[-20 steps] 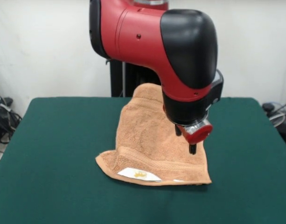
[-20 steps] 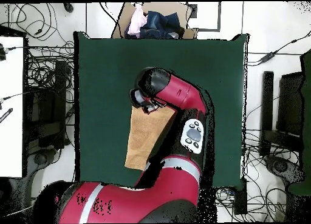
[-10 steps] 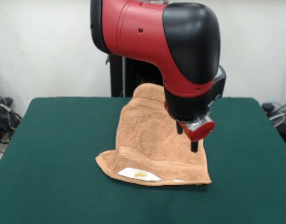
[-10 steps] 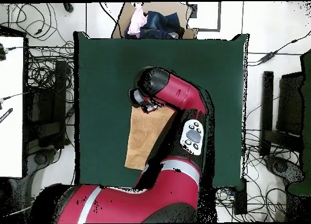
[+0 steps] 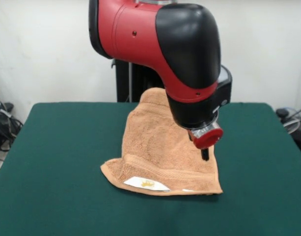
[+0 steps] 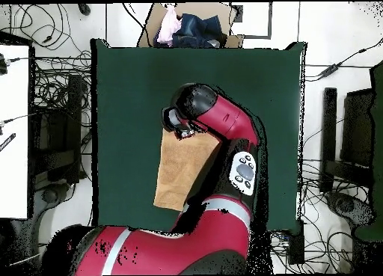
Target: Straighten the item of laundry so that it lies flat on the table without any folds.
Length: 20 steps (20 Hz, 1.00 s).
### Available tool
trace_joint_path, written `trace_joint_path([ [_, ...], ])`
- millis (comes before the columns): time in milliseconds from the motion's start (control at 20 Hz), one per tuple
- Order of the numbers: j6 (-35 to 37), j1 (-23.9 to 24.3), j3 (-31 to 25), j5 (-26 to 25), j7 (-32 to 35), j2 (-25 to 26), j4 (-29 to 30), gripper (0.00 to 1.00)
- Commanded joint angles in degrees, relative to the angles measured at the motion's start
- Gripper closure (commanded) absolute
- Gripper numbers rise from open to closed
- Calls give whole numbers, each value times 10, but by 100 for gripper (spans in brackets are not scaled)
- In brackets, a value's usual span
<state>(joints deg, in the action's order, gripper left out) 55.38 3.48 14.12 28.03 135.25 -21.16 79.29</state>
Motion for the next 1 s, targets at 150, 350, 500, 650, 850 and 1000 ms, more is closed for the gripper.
trace_joint_path([
  [150,-71,3,-34,74,156,28,103,0],
  [350,-109,2,-30,78,129,26,125,0],
  [500,-85,4,-15,52,122,39,95,0],
  [650,-97,13,-15,40,97,47,91,0],
  [850,-107,27,-10,18,63,58,78,0],
  [1000,-112,39,-9,5,40,68,66,0],
])
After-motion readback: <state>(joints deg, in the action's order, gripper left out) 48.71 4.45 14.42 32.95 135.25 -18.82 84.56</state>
